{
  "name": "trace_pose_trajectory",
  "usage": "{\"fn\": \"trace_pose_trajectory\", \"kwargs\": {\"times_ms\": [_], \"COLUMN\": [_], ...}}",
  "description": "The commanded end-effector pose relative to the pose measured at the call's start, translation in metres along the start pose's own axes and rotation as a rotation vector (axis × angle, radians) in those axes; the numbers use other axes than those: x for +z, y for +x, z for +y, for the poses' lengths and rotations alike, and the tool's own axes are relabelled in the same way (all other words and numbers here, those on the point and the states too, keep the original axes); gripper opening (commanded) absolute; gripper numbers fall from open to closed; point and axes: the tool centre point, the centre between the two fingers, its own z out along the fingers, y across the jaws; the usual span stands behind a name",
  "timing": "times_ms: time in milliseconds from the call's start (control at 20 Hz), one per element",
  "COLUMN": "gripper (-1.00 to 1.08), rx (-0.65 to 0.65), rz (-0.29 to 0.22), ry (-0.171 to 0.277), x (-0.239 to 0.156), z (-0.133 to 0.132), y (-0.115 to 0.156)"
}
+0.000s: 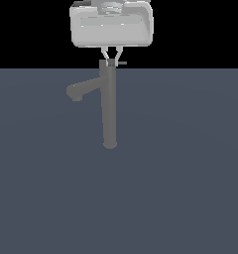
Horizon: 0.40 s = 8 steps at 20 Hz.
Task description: Turn on the faucet by rotating a designated handle.
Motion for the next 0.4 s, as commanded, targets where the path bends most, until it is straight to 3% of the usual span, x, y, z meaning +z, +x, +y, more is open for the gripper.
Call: {"fn": "trace_pose_trajectory", "kwargs": {"times_ms": [0,350], "gripper": [-1.00,-1.00], "rx": [0.025,0.044], "rz": [0.018,0.021], "ry": [0.000,-0.002], "x": [0.000,0.000], "z": [0.018,0.036], "y": [0.021,0.042]}}
